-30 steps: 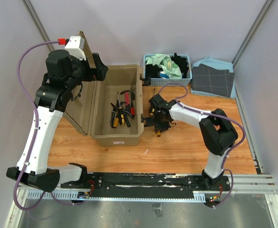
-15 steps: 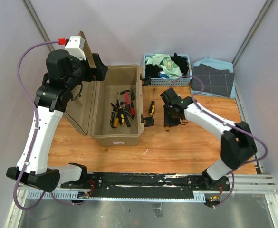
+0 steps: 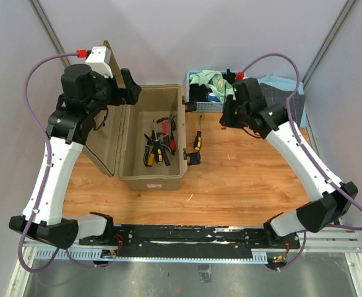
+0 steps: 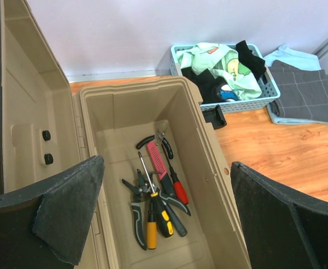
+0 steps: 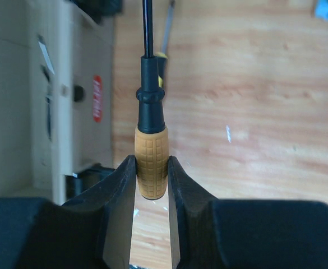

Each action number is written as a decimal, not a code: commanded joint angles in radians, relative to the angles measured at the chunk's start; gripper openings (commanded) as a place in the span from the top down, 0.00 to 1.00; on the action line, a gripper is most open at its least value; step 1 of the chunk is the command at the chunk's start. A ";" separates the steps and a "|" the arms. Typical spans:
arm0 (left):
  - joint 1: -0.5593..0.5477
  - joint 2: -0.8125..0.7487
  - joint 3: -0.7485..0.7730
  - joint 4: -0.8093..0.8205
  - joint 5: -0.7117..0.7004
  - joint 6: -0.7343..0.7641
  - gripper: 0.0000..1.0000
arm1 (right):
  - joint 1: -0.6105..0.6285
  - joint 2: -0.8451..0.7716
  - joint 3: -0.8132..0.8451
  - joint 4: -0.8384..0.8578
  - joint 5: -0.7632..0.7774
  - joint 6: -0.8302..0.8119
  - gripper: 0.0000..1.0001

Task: Pack the tool kit
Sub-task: Place the screwdriver in the toolbox.

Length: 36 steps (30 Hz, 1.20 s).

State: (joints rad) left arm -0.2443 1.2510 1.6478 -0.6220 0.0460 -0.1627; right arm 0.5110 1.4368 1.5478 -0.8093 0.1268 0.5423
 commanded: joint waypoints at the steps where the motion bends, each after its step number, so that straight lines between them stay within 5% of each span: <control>1: 0.005 -0.008 0.008 0.037 0.001 -0.003 0.01 | 0.034 0.070 0.130 0.050 -0.057 -0.027 0.99; 17: 0.005 -0.053 0.003 0.038 -0.020 0.003 0.01 | 0.336 0.606 0.665 0.093 -0.038 -0.041 0.99; 36: 0.006 -0.062 0.002 0.044 -0.026 0.003 0.01 | 0.386 0.878 0.715 0.156 -0.196 0.090 0.99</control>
State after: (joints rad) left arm -0.2443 1.2068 1.6478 -0.6209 0.0341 -0.1623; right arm 0.8757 2.2845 2.2299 -0.6880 -0.0349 0.5941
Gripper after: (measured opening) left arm 0.993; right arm 0.256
